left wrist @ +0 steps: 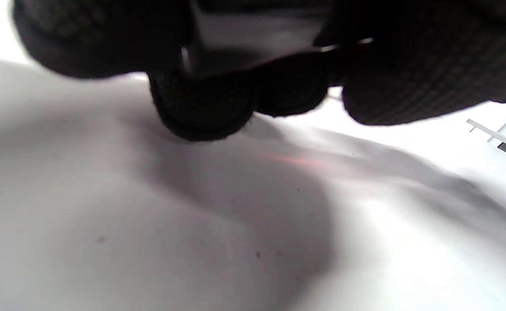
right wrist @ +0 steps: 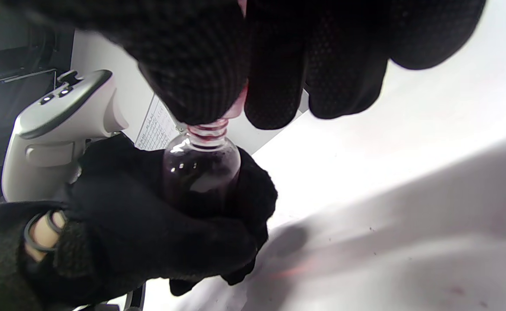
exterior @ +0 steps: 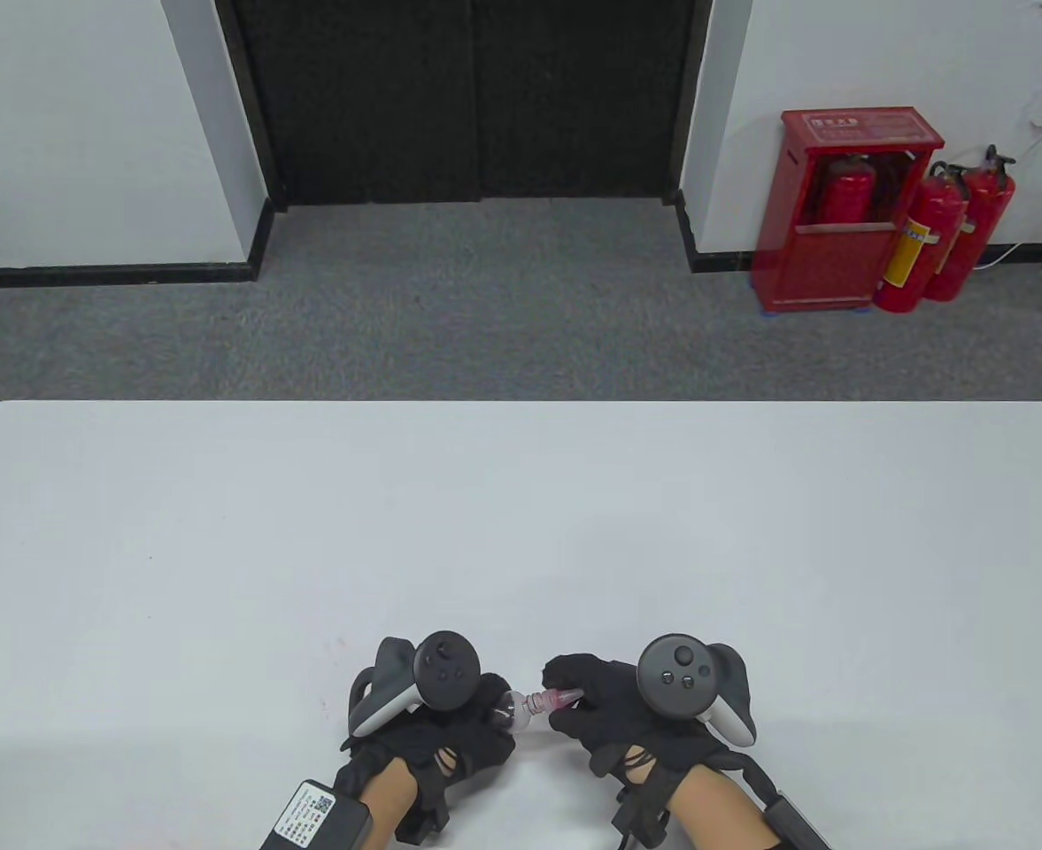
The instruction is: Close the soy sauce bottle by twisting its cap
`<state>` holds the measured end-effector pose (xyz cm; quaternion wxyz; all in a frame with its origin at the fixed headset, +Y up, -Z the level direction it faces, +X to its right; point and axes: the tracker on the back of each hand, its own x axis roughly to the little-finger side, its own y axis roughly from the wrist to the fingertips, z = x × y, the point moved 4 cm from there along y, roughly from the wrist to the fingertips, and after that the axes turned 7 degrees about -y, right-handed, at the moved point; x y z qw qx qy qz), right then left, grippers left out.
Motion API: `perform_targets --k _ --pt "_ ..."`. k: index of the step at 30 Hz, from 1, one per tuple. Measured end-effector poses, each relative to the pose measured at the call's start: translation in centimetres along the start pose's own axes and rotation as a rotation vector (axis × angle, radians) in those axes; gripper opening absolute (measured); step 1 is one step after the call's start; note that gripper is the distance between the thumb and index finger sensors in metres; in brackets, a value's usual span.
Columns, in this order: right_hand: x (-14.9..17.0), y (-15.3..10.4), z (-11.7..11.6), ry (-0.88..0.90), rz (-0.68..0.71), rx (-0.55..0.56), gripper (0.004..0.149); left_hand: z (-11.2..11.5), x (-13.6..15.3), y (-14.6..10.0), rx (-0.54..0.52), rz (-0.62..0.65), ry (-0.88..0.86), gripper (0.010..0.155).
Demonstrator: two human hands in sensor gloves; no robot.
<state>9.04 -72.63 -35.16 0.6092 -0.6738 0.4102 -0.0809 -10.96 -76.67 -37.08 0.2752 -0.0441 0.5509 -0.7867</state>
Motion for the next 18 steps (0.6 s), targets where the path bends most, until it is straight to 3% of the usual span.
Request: perform_targets --k 18 --pt "-0.43 0.15 -0.93 -0.025 0.024 -0.006 0.058 0.51 -0.36 0.09 0.003 0.004 0.027 0.046"
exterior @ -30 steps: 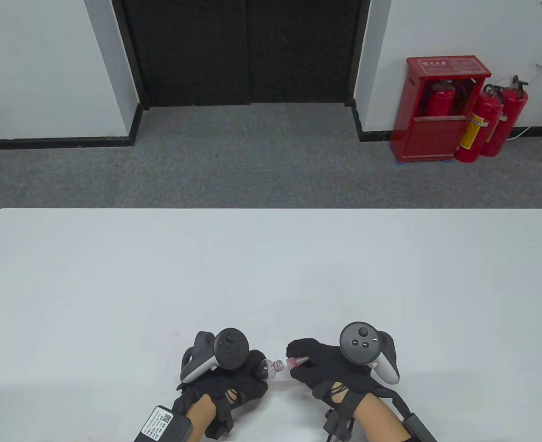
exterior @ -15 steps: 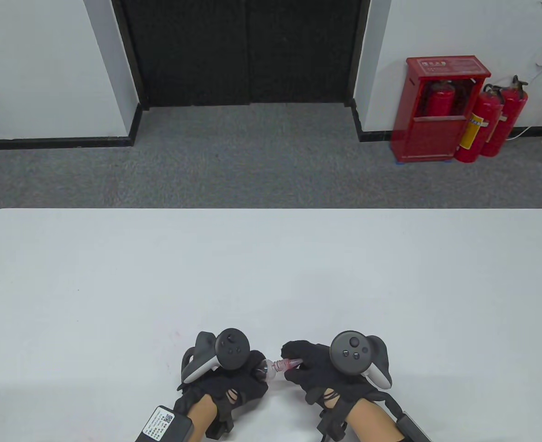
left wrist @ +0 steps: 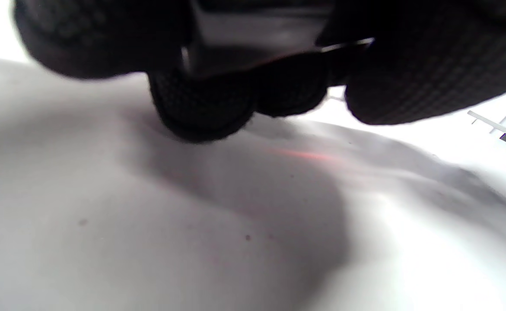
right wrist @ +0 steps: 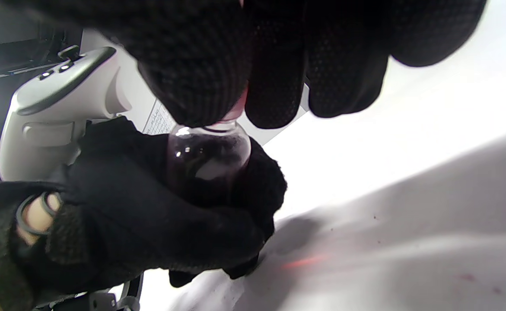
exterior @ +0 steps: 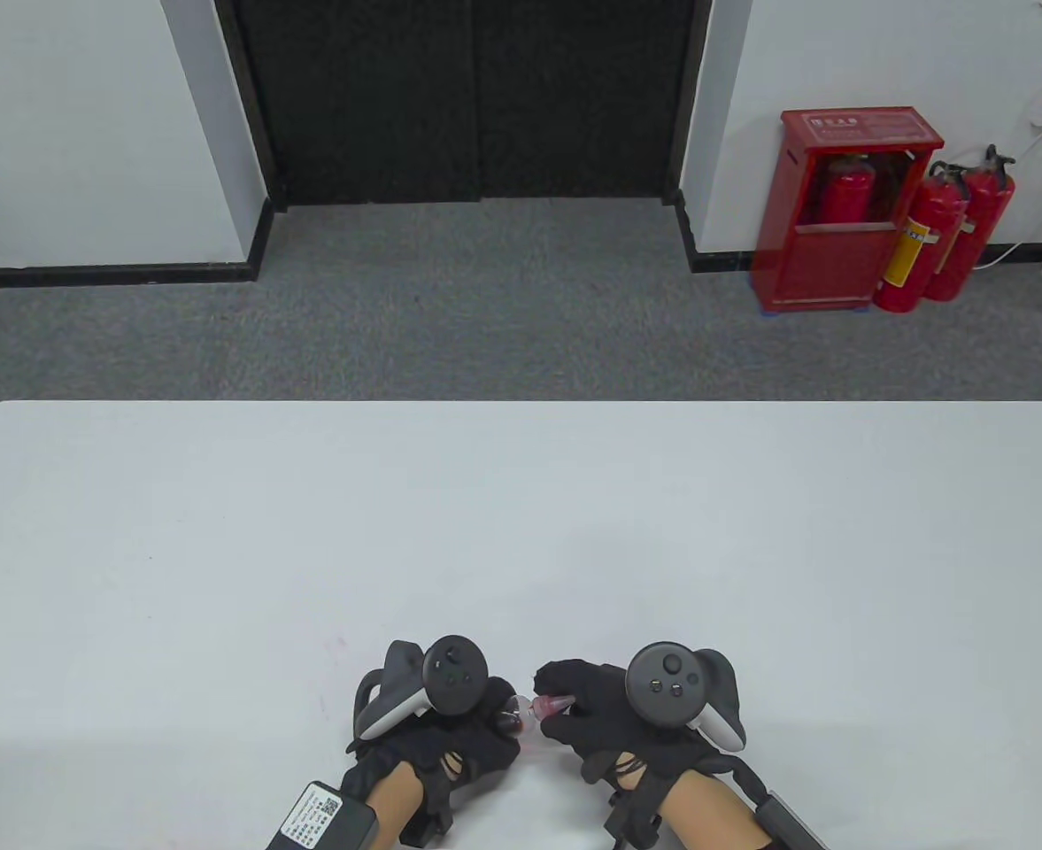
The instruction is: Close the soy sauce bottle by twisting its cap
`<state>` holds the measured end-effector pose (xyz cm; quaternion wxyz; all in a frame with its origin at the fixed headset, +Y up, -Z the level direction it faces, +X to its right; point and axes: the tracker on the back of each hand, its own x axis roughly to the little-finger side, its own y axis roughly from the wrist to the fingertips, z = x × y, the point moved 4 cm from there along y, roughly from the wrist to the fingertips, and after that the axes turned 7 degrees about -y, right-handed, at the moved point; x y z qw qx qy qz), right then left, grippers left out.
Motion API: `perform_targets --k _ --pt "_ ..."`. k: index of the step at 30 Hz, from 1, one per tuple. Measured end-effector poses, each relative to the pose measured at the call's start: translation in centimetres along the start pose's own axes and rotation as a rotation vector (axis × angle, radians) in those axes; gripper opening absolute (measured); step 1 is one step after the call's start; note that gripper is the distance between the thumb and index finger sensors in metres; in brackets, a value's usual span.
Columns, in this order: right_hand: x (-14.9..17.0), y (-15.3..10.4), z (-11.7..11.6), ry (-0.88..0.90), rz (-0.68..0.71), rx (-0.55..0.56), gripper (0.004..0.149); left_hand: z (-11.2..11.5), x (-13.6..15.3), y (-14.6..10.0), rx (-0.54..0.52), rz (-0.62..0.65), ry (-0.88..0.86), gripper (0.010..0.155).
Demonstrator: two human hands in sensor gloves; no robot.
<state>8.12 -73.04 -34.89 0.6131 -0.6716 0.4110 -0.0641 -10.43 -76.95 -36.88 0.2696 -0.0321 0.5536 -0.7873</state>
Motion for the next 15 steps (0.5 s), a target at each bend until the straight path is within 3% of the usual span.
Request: perform_targets --k 15 --pt "0.68 -0.07 0.4 0.02 -0.06 0.001 0.056 0.14 -0.35 -0.01 -0.002 0.024 0.008 0.047"
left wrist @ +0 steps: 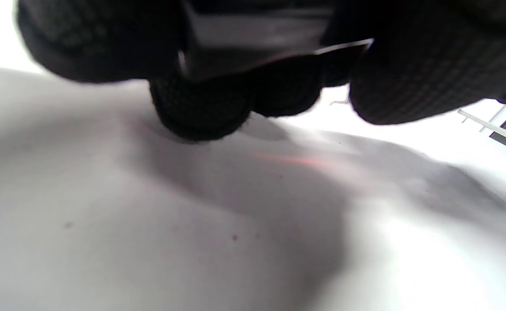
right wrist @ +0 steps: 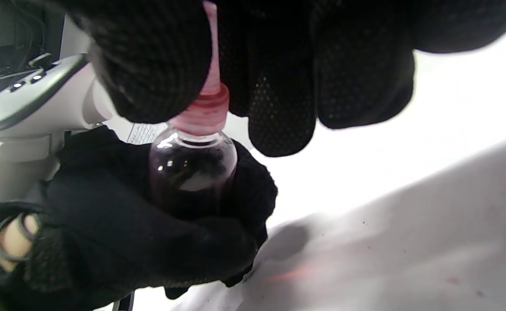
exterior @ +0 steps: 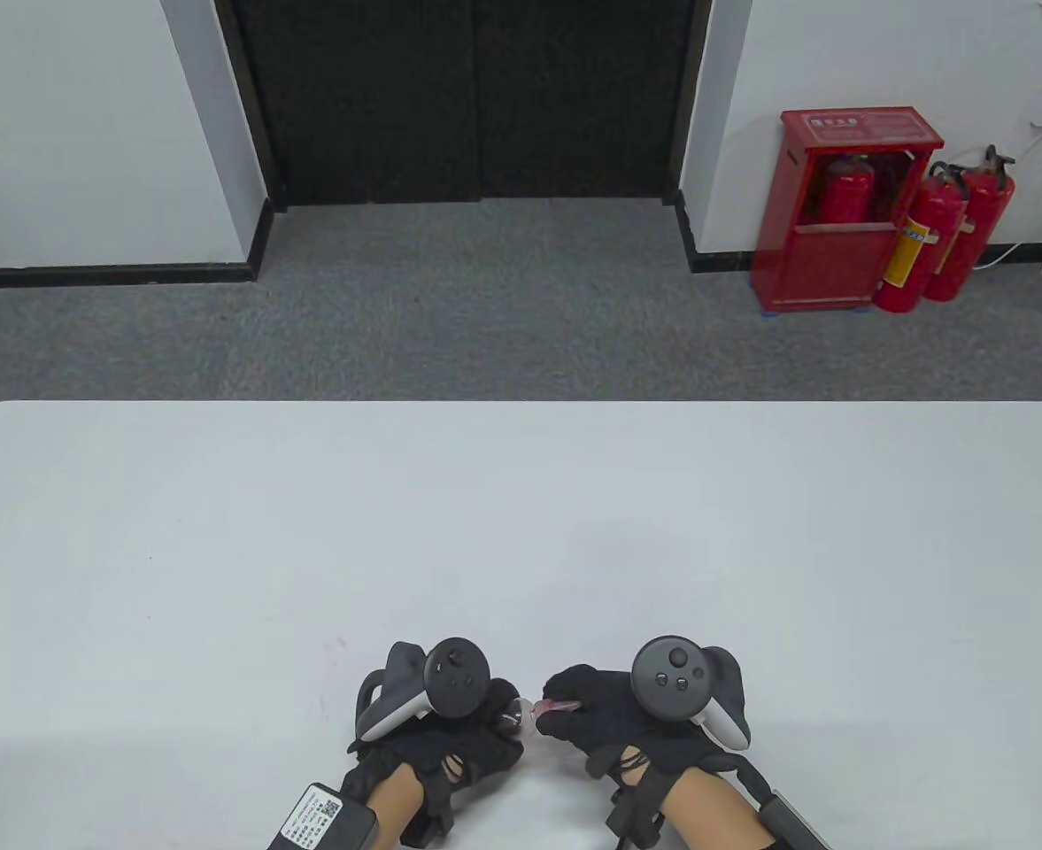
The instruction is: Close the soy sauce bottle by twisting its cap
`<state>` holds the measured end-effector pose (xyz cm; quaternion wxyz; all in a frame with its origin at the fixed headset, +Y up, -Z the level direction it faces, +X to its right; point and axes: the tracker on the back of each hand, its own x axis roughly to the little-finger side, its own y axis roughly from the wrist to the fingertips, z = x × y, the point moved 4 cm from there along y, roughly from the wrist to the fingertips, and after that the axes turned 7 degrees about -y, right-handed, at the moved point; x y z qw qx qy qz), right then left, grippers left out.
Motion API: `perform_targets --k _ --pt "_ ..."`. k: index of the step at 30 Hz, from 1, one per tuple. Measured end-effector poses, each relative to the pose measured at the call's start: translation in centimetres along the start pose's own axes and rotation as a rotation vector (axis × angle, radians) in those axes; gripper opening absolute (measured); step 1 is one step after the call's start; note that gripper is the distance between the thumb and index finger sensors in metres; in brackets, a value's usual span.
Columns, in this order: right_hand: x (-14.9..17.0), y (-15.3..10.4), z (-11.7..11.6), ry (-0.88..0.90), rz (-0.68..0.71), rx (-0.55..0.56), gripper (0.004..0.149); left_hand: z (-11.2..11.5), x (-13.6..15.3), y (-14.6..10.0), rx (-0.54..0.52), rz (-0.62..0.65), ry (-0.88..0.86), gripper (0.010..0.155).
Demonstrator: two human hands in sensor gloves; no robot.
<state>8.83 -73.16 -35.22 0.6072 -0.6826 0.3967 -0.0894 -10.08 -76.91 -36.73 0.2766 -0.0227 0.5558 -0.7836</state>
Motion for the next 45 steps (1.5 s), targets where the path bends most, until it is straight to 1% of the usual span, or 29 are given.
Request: perform_targets --k 5,20,24,26,32,36,38,40,41,42,43,45 --pt "0.1 0.0 0.1 -0.006 -0.018 0.015 0.057 0.0 -0.1 0.0 -0.002 0.006 0.004 0.047" --pt "0.5 -0.1 0.4 -0.028 -0.062 0.003 0.06 0.5 -1.0 0.0 0.004 0.036 0.03 0.048" --pt "0.6 -0.2 0.6 -0.039 -0.091 -0.004 0.064 0.5 -0.9 0.0 0.003 0.036 0.015 0.049" --pt "0.5 -0.2 0.9 -0.039 -0.083 -0.001 0.066 0.5 -0.9 0.0 0.003 0.035 0.009 0.049" --pt "0.8 -0.3 1.4 -0.019 -0.096 0.025 0.07 0.5 -0.9 0.0 0.012 0.029 0.006 0.049" --pt "0.9 -0.4 1.3 -0.028 -0.111 0.007 0.071 0.4 -0.9 -0.1 0.013 0.025 0.0 0.049" --pt "1.0 -0.4 1.4 -0.026 -0.122 0.018 0.072 0.4 -0.8 -0.1 0.013 0.023 -0.006 0.05" --pt "1.1 -0.5 1.8 -0.031 -0.13 0.038 0.076 0.3 -0.6 -0.1 0.014 0.016 -0.012 0.05" --pt "1.1 -0.6 1.9 -0.03 -0.122 0.043 0.08 0.2 -0.5 -0.1 0.013 0.012 -0.017 0.05" --pt "1.0 -0.6 1.9 -0.014 -0.074 0.035 0.08 0.2 -0.3 -0.1 0.01 0.01 -0.022 0.05" --pt "0.6 -0.4 1.8 0.019 -0.001 -0.003 0.075 0.1 -0.2 -0.1 0.01 0.006 -0.028 0.05" --pt "-0.1 -0.4 1.4 0.032 0.082 -0.064 0.069 0.0 -0.1 -0.1 0.01 0.003 -0.032 0.05"
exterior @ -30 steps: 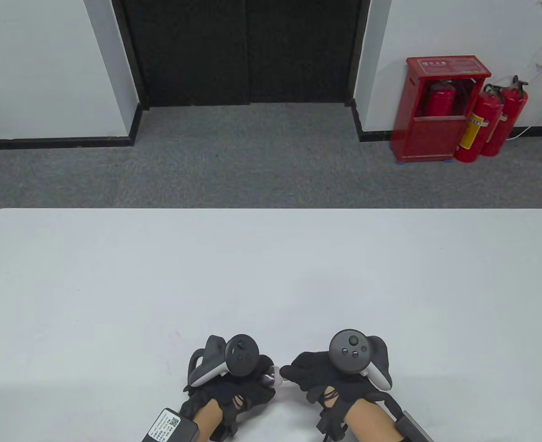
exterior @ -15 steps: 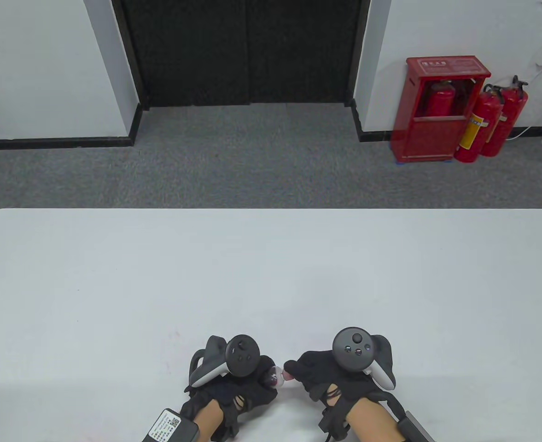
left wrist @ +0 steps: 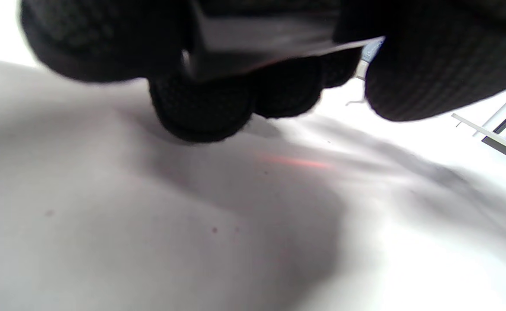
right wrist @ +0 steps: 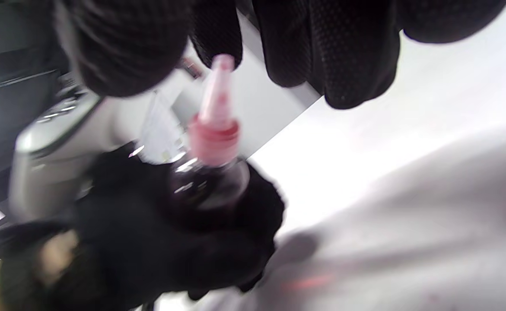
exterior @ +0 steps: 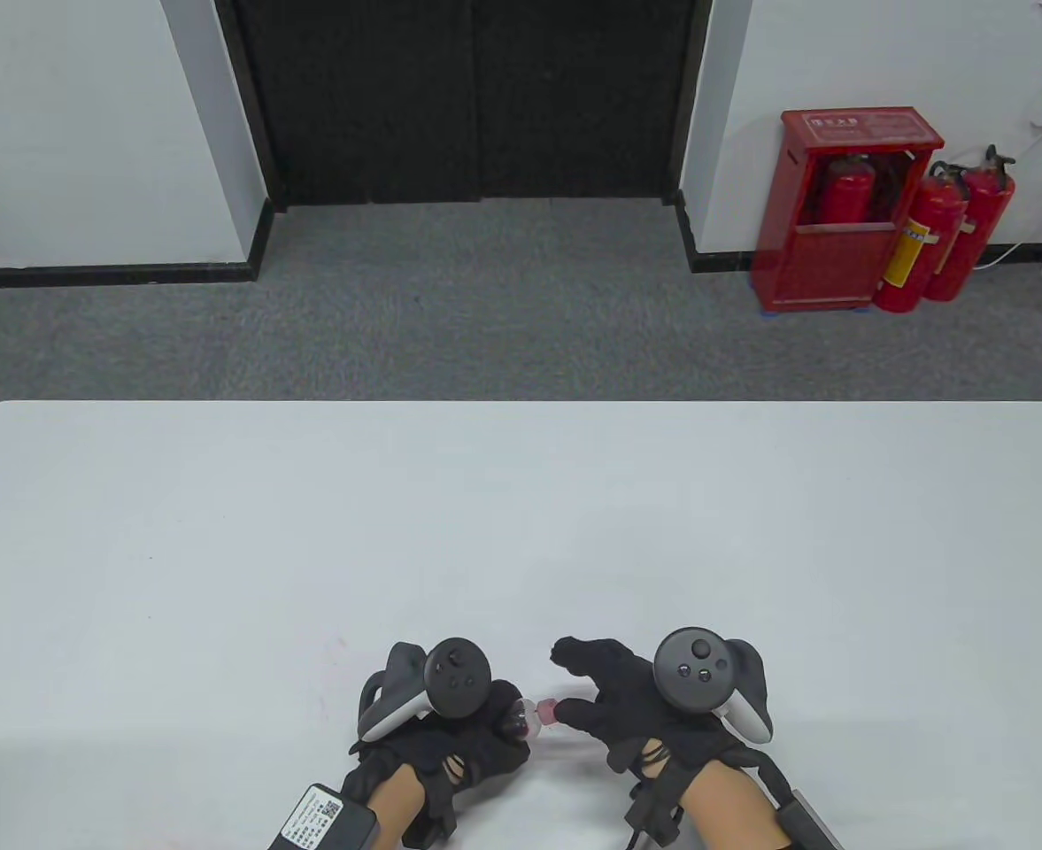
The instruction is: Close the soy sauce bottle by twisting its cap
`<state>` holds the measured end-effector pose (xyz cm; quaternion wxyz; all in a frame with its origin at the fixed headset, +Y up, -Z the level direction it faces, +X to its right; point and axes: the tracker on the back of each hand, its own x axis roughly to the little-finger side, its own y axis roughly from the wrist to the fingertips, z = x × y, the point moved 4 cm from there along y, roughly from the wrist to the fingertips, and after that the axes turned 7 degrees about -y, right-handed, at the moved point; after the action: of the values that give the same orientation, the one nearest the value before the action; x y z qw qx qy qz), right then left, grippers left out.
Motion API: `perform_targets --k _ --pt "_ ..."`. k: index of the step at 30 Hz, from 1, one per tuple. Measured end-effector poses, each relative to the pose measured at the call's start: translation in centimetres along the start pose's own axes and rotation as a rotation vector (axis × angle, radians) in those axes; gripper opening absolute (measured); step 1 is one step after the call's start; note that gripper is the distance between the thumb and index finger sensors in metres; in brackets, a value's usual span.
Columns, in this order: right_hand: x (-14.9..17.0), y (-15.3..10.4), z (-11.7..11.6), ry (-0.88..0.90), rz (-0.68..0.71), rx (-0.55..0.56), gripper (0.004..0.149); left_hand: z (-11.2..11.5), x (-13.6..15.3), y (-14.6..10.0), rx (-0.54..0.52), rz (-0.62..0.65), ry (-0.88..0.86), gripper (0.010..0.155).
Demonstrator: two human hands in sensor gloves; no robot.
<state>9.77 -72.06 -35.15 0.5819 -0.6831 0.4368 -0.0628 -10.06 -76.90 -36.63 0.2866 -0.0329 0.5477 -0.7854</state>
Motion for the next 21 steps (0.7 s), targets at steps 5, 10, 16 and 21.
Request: perform_targets --k 5,10,16,21 --pt "-1.4 0.3 -1.2 -0.153 0.054 -0.033 0.068 -0.1 0.1 0.0 0.007 -0.005 -0.01 0.051" --pt "-1.3 0.5 -1.9 -0.17 0.069 -0.041 0.066 -0.1 0.1 -0.1 0.012 0.0 -0.056 0.051" --pt "-1.2 0.5 -1.9 -0.16 0.064 -0.024 0.059 0.0 0.0 -0.1 0.021 0.003 -0.047 0.052" --pt "-1.1 0.5 -1.9 -0.159 0.058 -0.027 0.058 0.0 0.0 -0.1 0.023 0.003 -0.051 0.052"
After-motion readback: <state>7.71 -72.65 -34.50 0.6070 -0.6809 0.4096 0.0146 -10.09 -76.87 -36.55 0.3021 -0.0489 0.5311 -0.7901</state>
